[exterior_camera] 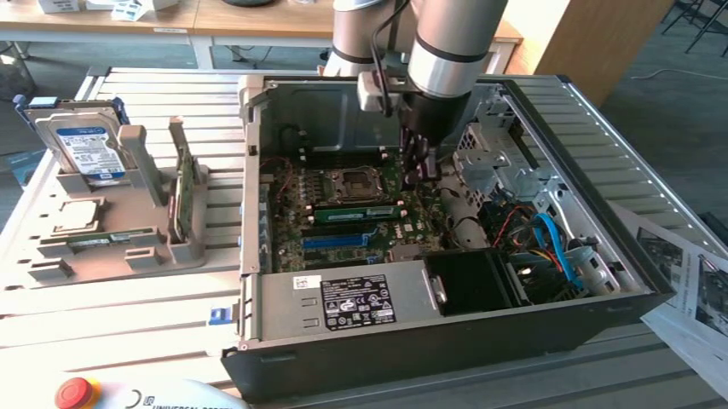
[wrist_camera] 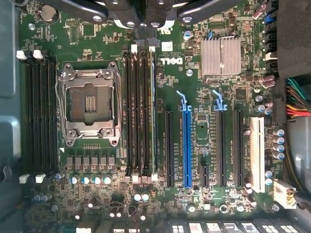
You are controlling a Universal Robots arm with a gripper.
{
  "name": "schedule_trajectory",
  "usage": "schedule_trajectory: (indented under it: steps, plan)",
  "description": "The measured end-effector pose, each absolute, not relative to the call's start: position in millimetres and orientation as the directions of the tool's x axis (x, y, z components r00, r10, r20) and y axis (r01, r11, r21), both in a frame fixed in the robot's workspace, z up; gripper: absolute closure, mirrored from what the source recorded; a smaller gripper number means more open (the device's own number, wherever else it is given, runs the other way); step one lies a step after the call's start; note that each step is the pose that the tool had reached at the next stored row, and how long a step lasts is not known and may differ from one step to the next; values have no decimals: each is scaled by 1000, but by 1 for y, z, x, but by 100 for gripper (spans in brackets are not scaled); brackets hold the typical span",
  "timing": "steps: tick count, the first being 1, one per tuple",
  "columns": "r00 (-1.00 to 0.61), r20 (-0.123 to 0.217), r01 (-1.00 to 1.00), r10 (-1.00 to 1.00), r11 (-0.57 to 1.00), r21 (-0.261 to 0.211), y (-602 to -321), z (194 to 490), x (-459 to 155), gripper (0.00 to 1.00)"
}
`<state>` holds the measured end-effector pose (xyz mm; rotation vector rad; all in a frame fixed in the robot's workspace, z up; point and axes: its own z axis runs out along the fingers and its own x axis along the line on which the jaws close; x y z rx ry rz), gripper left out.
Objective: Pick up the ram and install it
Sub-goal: 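Press down the ram until it locks into place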
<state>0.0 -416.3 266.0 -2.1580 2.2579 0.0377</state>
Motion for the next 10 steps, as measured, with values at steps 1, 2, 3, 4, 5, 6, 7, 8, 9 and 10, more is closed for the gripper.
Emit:
schedule_trajectory:
  steps: [1, 2, 3, 4, 5, 6, 7, 8, 9, 10]
  plan:
    - [-46, -30, -999, -999, 46, 5, -416, 265, 0, 89]
    - [-46, -30, -999, -999, 46, 5, -416, 264, 0, 89]
    - [-46, -30, -999, -998, 46, 5, -416, 263, 0, 89]
    - [-47, -30, -999, -998, 47, 5, -416, 262, 0, 89]
    - [-47, -30, -999, -998, 47, 5, -416, 261, 0, 89]
    - [-48, -30, -999, -998, 47, 5, -416, 260, 0, 89]
    - [-48, -30, -999, -998, 48, 5, -416, 258, 0, 89]
    - [-48, -30, -999, -998, 48, 5, -416, 258, 0, 89]
    - [-49, -30, -999, -998, 49, 5, -416, 257, 0, 89]
    - [-49, -30, -999, -998, 49, 5, -416, 256, 0, 89]
